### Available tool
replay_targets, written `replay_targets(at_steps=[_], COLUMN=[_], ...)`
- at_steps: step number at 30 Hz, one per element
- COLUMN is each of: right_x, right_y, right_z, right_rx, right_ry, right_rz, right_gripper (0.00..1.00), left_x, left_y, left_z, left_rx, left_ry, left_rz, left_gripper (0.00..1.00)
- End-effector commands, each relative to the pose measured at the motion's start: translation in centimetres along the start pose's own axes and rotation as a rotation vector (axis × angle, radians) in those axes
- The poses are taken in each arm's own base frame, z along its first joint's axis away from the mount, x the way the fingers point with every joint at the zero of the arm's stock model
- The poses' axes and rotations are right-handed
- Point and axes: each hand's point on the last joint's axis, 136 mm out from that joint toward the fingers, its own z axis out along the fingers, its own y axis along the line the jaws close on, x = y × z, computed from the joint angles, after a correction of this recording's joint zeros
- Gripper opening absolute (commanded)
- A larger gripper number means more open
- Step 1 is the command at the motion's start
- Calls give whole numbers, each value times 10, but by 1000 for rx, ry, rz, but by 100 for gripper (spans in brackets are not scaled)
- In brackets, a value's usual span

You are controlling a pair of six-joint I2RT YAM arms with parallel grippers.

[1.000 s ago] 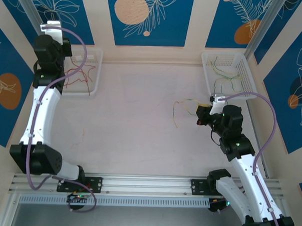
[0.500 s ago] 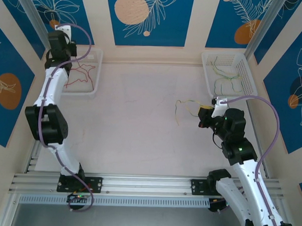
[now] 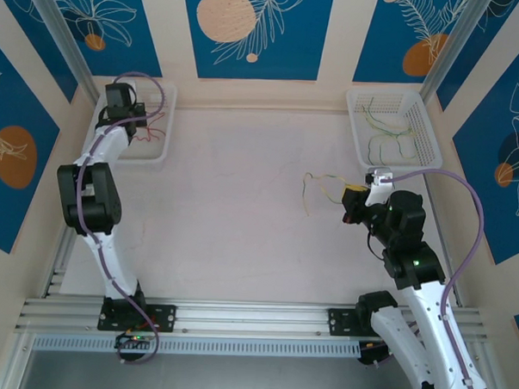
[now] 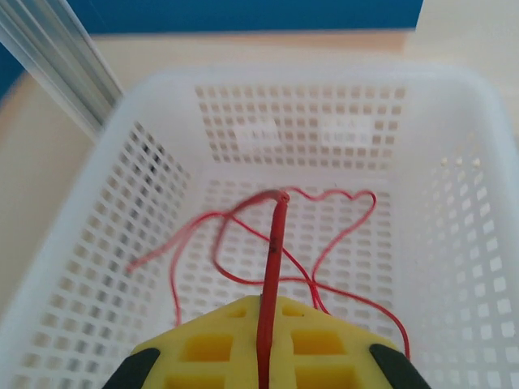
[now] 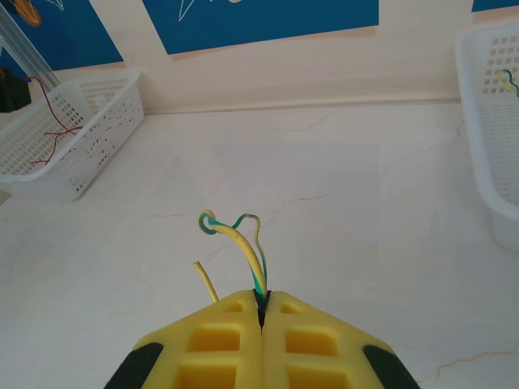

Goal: Untangle the cables

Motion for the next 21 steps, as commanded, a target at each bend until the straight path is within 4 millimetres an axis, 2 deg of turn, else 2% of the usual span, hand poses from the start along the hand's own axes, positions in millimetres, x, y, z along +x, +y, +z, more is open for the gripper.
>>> replay_targets(at_steps=[1,8,12,16,19,21], right_x=[-13,-12,-13,-15,-17,-19], right_y=[8,9,11,11,12,13], right_z=[-7,-6,-7,-8,-9,-9], right_rx=[-29,-39,-46,-45,-49,-50], right_ry=[-39,-39,-43,-46,-51,-53], right_rz=[-12,-3,-4,-3,-4,-3], right_gripper=[0,0,0,0,0,0], left_x=[36,79,94,91,76,66], left_y=[-8,-31,-32,-28,-25,-20], left_z=[17,45,56,54,45,37], left_rx=[68,157,151,132,125,106], left_ry=[111,300,364,362,332,322], left_rz=[-96,-138,-140,-137,-124,-119], left_gripper=[0,0,0,0,0,18])
